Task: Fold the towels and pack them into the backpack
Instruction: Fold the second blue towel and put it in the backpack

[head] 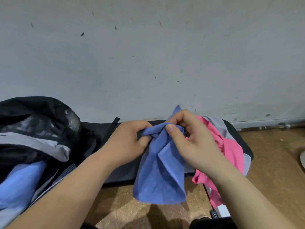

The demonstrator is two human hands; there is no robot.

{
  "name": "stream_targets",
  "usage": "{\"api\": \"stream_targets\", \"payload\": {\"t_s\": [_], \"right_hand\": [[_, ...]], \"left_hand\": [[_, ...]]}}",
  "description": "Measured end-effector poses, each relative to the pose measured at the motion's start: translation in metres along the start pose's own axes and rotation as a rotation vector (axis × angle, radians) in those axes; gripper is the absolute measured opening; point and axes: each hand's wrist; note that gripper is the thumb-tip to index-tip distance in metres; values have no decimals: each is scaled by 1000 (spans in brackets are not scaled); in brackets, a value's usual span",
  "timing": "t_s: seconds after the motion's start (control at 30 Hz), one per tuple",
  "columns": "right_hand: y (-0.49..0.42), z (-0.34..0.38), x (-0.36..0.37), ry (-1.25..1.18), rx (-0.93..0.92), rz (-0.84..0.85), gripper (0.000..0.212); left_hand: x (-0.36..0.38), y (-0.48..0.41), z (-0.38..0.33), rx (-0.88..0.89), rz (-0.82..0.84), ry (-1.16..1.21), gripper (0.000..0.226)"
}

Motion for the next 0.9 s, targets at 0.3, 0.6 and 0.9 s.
{"api": "stream_targets", "payload": {"t_s": [0.3, 0.6, 0.9], "right_hand": [[-22, -25, 31, 122, 66, -290, 14], [-37, -38, 38, 369, 337, -432, 6], [-45, -36, 67, 169, 262, -101, 6]], "left_hand": [[-56, 42, 20, -144, -25, -84, 29], [-91, 66, 59, -302, 127, -173, 38], [-81, 52, 58, -234, -28, -68, 12]]}}
Point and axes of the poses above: each hand's wrist, its own y-axis away from the middle knuckle, its own x-axis out of the palm, z = x × y, and after that the axes turned 3 degrees about x, right-handed
